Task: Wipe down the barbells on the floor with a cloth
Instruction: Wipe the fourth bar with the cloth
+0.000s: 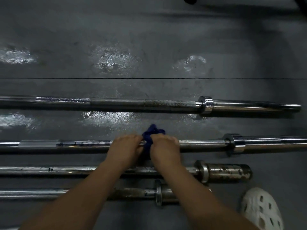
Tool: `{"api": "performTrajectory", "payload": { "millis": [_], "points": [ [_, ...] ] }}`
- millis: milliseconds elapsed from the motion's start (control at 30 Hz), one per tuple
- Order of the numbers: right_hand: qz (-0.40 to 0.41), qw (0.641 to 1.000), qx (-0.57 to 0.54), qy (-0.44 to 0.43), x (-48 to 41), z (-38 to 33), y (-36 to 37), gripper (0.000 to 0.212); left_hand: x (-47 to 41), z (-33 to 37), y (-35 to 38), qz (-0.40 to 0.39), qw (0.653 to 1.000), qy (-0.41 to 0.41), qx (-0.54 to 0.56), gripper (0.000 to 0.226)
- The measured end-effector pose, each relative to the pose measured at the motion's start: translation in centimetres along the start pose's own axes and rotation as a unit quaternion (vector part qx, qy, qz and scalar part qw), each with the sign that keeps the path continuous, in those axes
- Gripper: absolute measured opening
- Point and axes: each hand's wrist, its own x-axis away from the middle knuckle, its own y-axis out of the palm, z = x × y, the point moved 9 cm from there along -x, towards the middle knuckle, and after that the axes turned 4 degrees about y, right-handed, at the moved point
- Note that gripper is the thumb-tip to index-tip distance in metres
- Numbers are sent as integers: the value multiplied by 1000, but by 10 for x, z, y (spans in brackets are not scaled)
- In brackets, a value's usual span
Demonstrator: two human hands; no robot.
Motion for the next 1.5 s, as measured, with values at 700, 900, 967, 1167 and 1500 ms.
{"api": "performTrajectory", "payload": {
  "millis": [700, 900, 967, 1167, 1500],
  "points": [
    [93, 672, -676, 286, 92, 95, -79, 49, 94, 33, -103, 144, 988, 42, -42, 49],
    [78, 669, -705, 221, 159, 58, -139, 56, 163, 49, -157, 188, 980, 16, -64, 62],
    [78, 726, -663, 166, 183, 42, -168, 53, 182, 61, -172, 198, 978, 20, -64, 65],
    [138, 856, -496, 50, 237, 0, -206, 65, 241, 97, -206, 219, 972, 37, -79, 65],
    [219, 895, -387, -33, 272, -32, -240, 69, 262, 101, -276, 195, 969, 81, -131, 66]
  ]
}}
